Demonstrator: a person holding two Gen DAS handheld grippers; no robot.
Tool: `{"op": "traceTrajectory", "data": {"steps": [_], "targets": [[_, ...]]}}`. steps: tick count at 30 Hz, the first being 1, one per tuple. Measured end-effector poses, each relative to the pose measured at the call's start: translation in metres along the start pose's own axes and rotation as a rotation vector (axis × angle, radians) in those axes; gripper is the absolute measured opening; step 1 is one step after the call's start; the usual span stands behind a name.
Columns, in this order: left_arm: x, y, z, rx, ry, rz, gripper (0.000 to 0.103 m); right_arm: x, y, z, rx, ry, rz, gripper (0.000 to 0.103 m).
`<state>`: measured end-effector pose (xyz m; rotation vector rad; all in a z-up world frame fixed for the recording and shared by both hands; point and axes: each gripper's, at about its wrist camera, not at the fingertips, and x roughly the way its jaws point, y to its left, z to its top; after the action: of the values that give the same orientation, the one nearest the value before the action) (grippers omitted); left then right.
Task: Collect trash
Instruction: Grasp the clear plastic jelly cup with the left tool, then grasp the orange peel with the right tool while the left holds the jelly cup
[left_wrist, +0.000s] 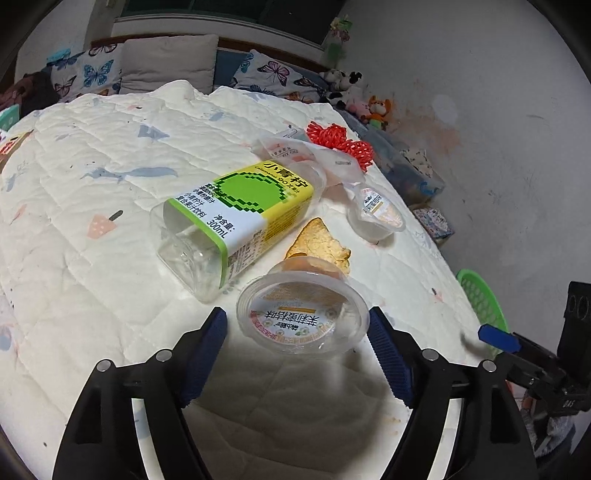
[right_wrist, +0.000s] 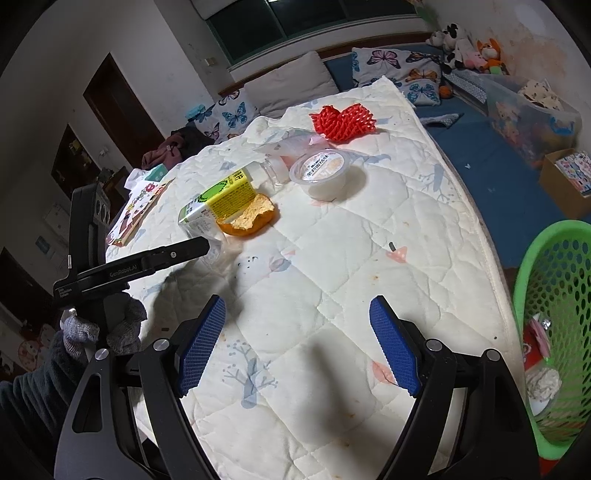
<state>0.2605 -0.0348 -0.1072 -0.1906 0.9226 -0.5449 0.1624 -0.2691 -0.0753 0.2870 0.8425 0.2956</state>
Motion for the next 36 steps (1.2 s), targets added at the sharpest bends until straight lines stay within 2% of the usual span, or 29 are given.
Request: {"op": "traceTrajectory", "data": {"steps": [7, 11, 20, 24, 30, 36], "targets": [[0.006, -0.005, 0.002, 0.041, 0.002, 0.007, 0.077, 0.003, 0.0, 0.0, -0.002, 0.007, -0.004, 0.08], [0.005, -0.008, 0.002, 0.054, -0.02, 0.025, 0.067, 0.002, 0.001, 0.0, -0.01, 0.007, -0.008, 0.08], [-0.019, -0.006, -0.001, 0.036, -0.067, 0.033, 0.067, 0.012, 0.008, 0.013, -0.064, 0.016, -0.04, 0.08], [-0.037, -0.001, -0.004, 0.015, -0.081, 0.051, 0.067, 0.027, 0.02, 0.024, -0.103, 0.033, -0.038, 0.08], [-0.065, 0.009, -0.01, 0.0, -0.105, 0.083, 0.067, 0.058, 0.051, 0.032, -0.199, 0.072, -0.02, 0.073], [-0.08, 0.018, -0.014, -0.017, -0.129, 0.085, 0.067, 0.093, 0.075, 0.044, -0.256, 0.1, -0.005, 0.07]]}}
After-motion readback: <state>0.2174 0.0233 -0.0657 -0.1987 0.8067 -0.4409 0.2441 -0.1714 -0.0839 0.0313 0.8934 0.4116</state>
